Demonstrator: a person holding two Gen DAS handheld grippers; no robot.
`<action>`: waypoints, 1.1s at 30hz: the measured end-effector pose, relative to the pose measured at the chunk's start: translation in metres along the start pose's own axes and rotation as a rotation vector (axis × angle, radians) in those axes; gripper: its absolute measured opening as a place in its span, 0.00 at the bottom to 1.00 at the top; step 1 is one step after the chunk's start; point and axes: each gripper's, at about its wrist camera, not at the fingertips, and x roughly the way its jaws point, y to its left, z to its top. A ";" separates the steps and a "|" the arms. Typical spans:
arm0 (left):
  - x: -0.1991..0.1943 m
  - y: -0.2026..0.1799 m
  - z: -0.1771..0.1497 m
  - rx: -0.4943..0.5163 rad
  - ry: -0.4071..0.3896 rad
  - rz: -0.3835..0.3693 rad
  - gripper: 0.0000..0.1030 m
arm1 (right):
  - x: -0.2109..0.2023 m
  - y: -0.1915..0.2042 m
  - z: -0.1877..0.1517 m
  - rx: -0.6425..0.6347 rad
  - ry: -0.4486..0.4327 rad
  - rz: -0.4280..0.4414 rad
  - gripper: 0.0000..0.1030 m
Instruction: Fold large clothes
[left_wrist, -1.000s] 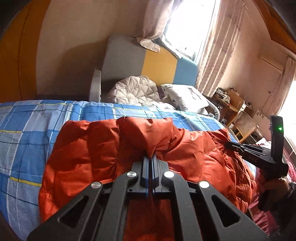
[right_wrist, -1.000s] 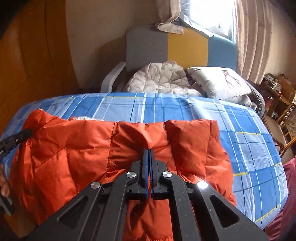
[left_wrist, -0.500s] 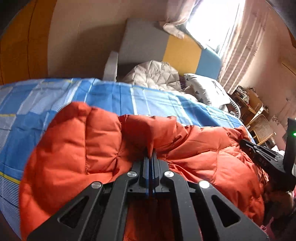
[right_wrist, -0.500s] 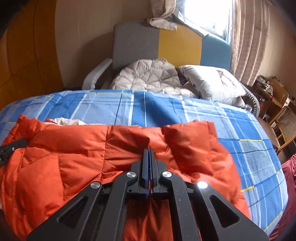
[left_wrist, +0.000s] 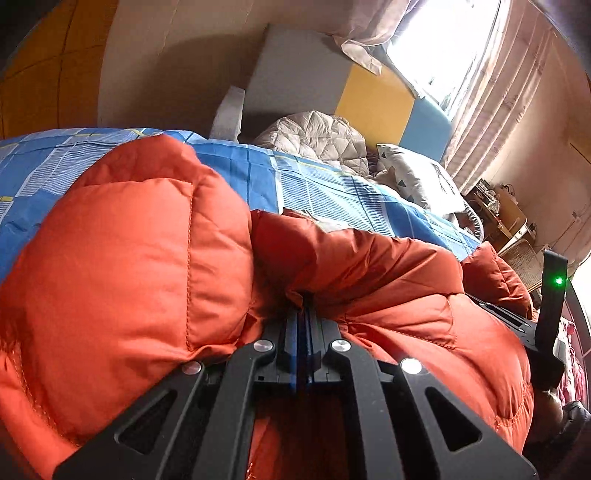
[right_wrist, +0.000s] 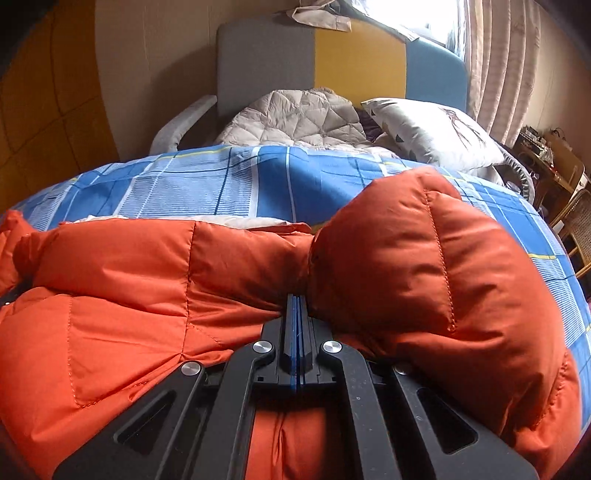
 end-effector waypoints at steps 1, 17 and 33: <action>0.000 0.000 -0.001 0.001 0.002 0.006 0.05 | 0.000 0.000 -0.001 0.000 0.003 -0.002 0.00; -0.055 -0.043 0.002 0.020 -0.070 0.117 0.40 | -0.048 0.008 0.004 0.068 -0.012 -0.035 0.52; -0.048 -0.039 -0.024 0.056 -0.055 0.163 0.51 | -0.071 0.064 -0.023 0.046 -0.072 -0.020 0.57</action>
